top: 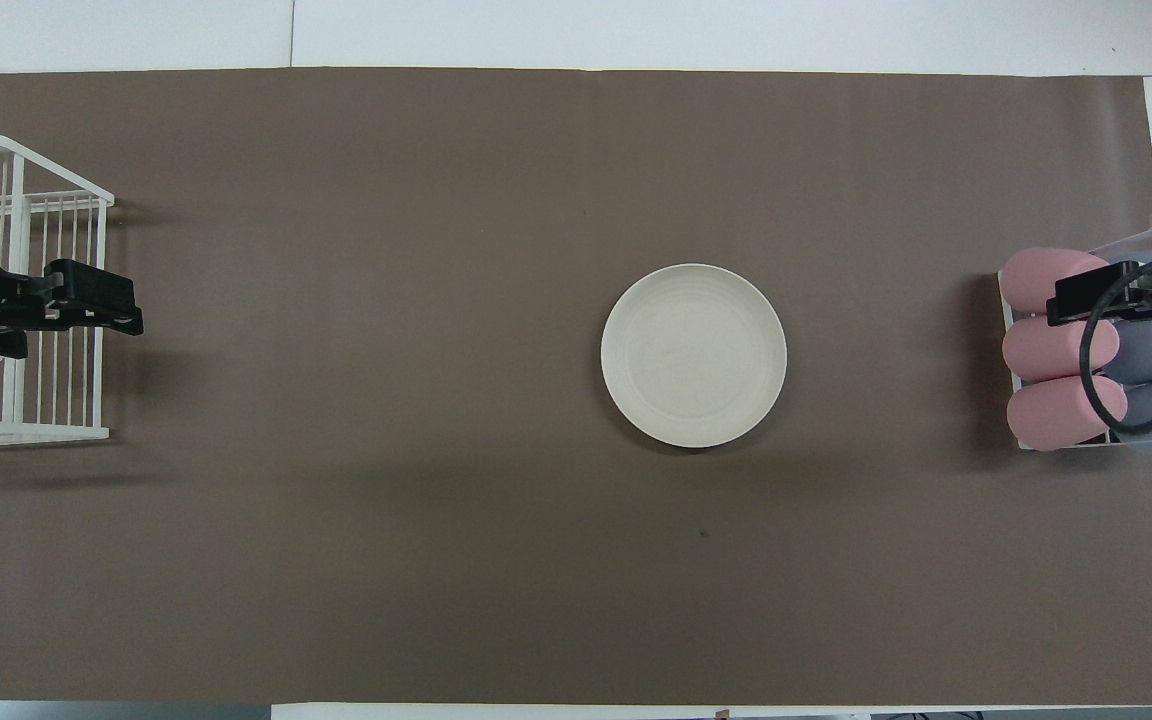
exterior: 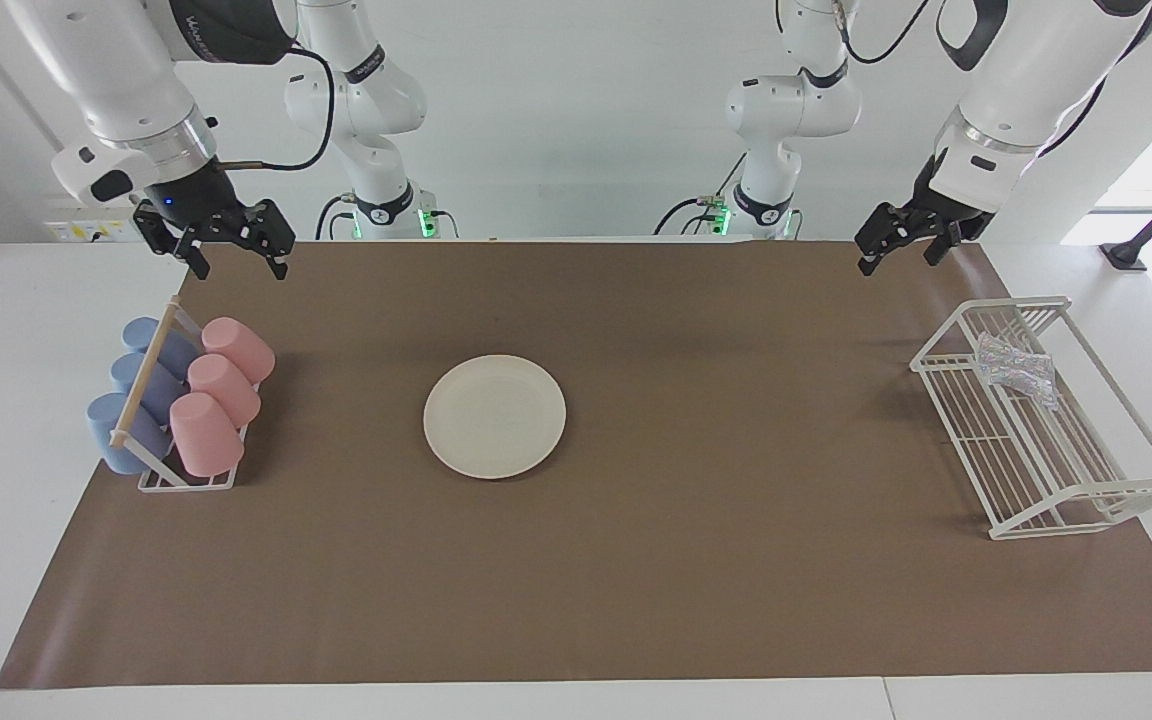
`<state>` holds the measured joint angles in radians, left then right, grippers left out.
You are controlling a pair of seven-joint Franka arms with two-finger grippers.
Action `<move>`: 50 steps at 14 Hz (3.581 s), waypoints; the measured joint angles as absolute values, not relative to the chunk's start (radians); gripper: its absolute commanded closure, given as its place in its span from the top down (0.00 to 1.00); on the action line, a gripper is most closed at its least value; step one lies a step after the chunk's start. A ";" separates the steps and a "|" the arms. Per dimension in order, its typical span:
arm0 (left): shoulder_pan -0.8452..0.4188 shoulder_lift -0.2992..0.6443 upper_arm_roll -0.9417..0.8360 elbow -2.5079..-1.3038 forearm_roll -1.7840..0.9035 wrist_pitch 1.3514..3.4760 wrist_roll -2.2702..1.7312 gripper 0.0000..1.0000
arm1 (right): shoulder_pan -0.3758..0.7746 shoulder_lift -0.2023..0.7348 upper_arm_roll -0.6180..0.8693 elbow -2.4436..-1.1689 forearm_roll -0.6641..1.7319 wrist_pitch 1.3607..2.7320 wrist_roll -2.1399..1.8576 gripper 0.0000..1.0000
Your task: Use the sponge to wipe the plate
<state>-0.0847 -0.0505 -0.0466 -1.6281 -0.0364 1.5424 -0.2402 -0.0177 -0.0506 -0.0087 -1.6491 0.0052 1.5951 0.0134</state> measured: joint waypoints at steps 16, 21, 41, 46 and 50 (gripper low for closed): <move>-0.136 -0.030 -0.067 -1.750 0.310 1.540 -0.351 1.00 | -0.018 -0.051 -0.009 -1.649 0.005 1.595 0.014 1.00; -0.166 0.071 -0.068 -1.811 0.532 1.588 -0.453 1.00 | -0.018 -0.051 -0.009 -1.649 0.005 1.595 0.028 1.00; -0.060 0.122 -0.054 -1.960 0.808 1.850 -0.469 0.00 | -0.018 -0.051 -0.006 -1.649 0.005 1.594 0.088 1.00; -0.060 0.122 -0.054 -1.957 0.812 1.850 -0.464 0.00 | -0.018 -0.051 -0.005 -1.649 0.005 1.578 0.143 1.00; -0.060 0.124 -0.057 -1.931 0.813 1.848 -0.450 0.00 | -0.017 -0.051 -0.004 -1.649 0.007 1.521 0.247 1.00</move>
<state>-0.0601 0.1243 -0.0570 -1.9313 0.8130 1.8483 -0.4499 -0.0166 -0.0507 -0.0038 -1.6490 0.0069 1.5213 0.2469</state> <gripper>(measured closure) 0.960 0.000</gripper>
